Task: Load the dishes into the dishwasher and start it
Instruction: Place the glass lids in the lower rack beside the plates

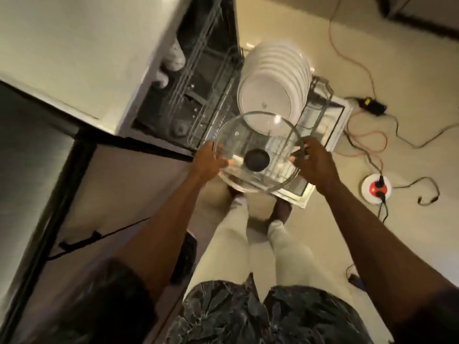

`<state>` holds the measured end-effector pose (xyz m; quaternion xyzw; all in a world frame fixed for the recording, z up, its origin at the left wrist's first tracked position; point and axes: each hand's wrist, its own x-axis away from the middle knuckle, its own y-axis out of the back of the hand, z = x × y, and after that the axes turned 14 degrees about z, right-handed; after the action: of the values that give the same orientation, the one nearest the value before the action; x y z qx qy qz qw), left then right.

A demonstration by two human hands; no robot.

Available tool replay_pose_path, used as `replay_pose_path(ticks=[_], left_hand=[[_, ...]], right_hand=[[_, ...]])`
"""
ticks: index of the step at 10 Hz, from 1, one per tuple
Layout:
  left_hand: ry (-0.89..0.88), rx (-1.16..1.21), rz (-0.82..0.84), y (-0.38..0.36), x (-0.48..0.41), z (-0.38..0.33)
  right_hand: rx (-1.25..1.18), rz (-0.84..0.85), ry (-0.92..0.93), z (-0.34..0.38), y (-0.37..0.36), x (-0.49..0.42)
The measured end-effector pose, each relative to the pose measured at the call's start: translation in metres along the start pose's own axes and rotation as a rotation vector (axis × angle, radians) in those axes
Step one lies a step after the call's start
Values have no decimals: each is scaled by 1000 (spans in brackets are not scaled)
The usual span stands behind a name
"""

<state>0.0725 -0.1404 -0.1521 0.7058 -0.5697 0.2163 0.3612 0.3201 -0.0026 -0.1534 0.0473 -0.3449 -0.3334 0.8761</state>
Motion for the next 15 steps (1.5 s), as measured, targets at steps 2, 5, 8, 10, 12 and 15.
replay_pose_path(ticks=[2,5,8,10,12,15], left_hand=[[-102,-228,78,11,-170,-1],[-239,-580,166,18,-340,-1],[-194,-539,228,32,-390,-2],[-106,-558,259,19,-399,13],[-198,-620,129,-15,-399,14],[-30,-737,64,-26,-410,29]], right_hand=[[12,-101,6,-56,-9,-124],[105,-206,-155,-119,-27,-253],[87,-164,-107,-129,-26,-301],[221,-121,-158,-147,-27,-299],[432,-39,-110,-161,-29,-299],[511,-86,-219,-175,-21,-310]])
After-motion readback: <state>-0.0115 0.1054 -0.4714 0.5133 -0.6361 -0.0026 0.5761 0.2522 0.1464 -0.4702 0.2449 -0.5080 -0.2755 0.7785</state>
